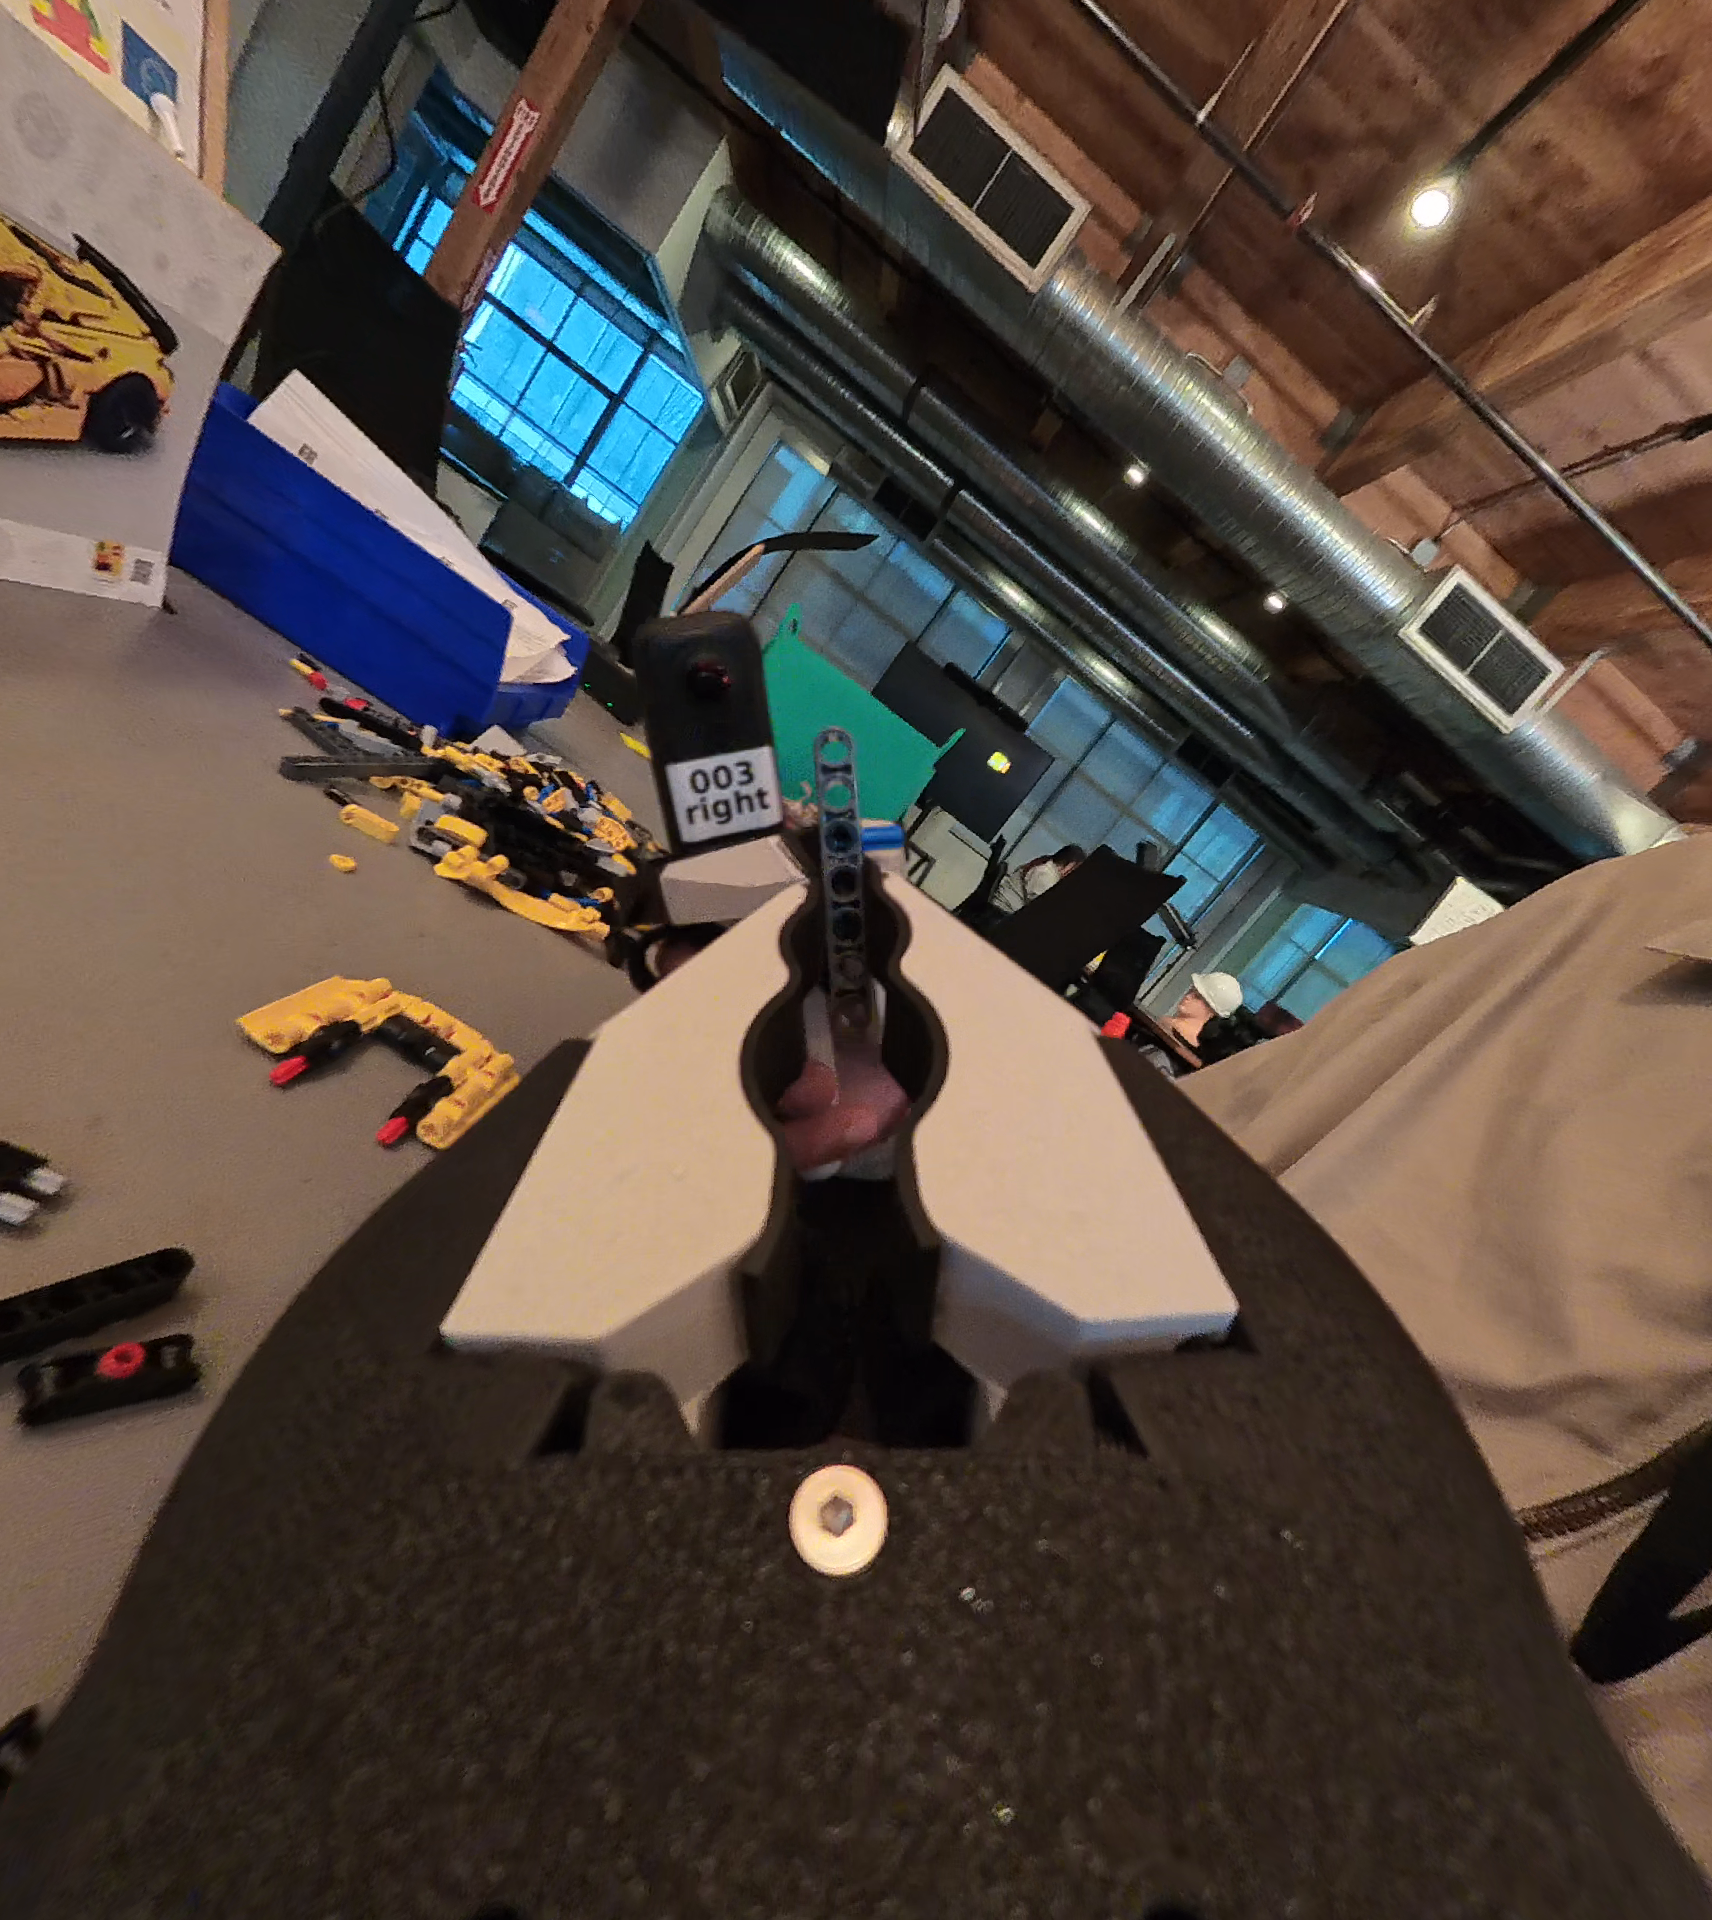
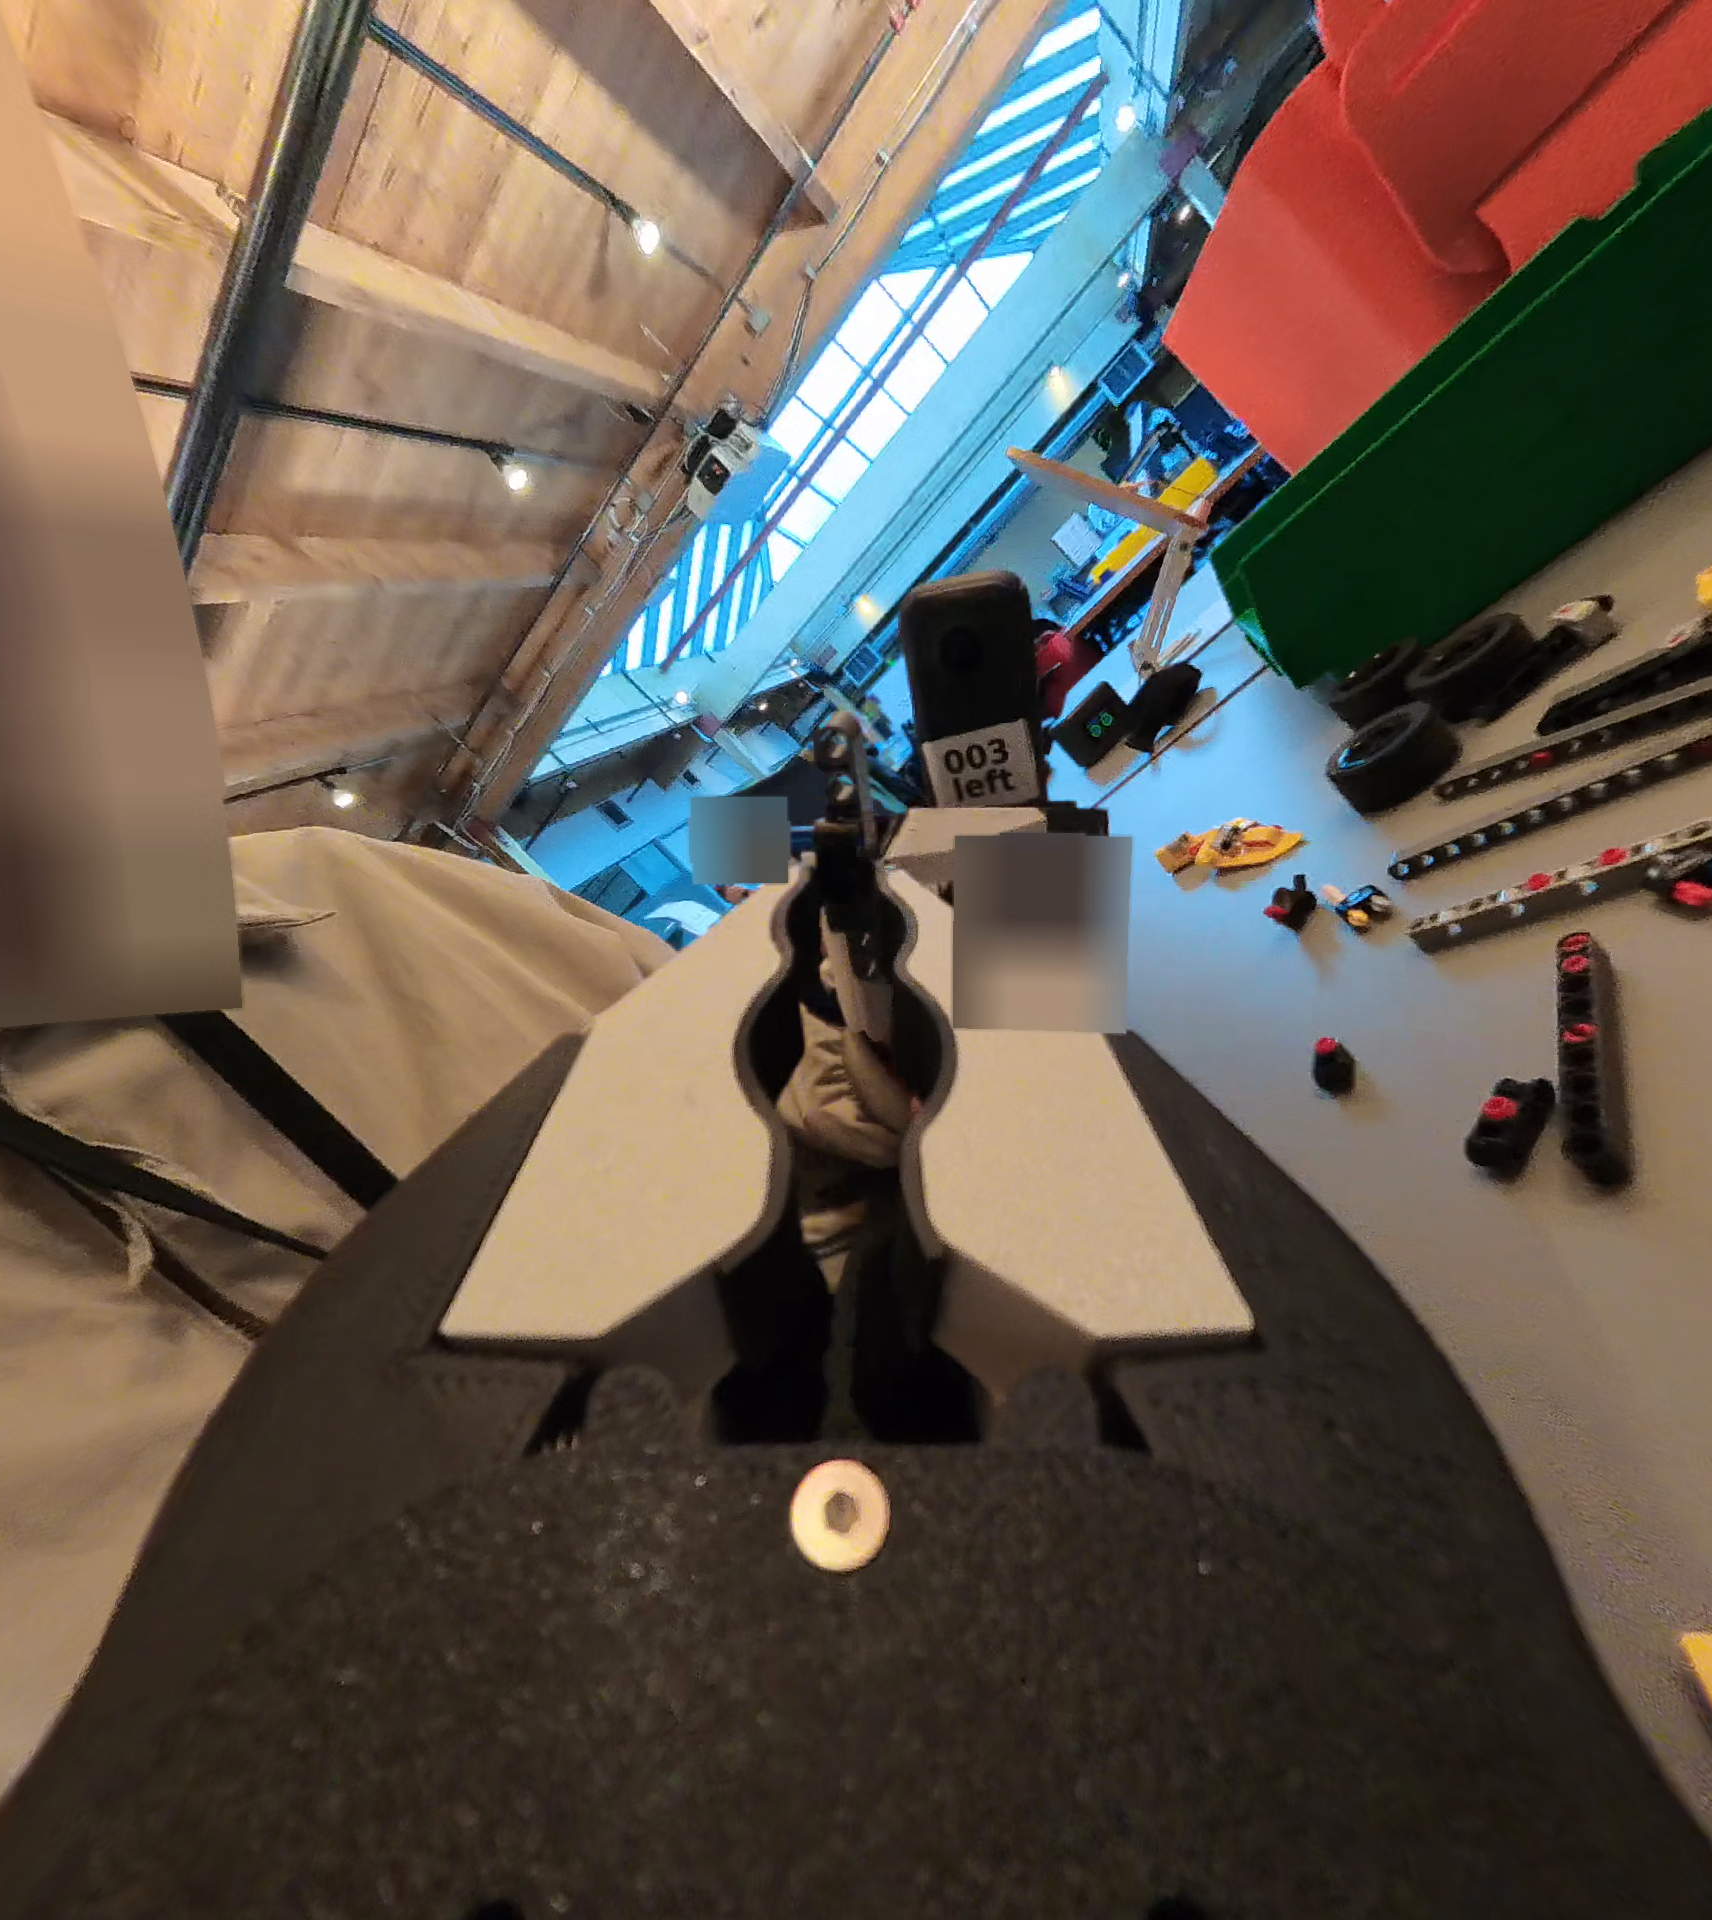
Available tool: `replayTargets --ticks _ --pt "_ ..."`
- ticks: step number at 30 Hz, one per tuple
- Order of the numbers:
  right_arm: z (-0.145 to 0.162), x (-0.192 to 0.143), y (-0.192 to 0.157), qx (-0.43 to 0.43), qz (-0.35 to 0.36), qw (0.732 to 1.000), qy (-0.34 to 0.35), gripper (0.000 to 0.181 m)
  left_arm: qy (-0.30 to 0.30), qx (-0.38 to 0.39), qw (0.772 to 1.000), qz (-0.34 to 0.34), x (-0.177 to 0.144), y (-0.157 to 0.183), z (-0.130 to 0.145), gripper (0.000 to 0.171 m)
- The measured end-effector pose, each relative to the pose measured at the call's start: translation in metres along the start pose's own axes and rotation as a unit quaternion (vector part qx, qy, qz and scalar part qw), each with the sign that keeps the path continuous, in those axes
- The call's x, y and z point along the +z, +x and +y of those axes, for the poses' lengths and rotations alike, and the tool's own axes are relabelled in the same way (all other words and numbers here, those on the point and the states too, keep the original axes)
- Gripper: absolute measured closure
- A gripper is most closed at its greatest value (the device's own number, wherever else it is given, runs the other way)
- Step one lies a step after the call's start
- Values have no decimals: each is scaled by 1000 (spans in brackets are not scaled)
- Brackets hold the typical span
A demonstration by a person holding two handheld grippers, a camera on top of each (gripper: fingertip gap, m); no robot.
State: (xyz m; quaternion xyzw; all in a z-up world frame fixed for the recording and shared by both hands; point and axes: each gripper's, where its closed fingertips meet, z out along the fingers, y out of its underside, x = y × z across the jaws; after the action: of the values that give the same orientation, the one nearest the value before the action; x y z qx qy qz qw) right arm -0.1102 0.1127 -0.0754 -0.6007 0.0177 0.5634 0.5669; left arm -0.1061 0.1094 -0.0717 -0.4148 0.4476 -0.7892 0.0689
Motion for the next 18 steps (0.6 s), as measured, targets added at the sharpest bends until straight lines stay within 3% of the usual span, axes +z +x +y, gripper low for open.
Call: replayTargets --ticks 4,9,12,18 --pt "0 -3 4 -20 36 999 3 174 -11 37 999 -31 3 -4 3 164" --pt "4 -7 9 87 2 996 8 174 -33 61 996 -54 3 -9 8 164" --pt "2 -4 14 -31 81 996 -18 175 -7 14 999 -46 -2 -13 0 166" --pt "5 -6 17 -49 91 994 -34 175 -9 -1 999 -50 -3 -16 3 167"
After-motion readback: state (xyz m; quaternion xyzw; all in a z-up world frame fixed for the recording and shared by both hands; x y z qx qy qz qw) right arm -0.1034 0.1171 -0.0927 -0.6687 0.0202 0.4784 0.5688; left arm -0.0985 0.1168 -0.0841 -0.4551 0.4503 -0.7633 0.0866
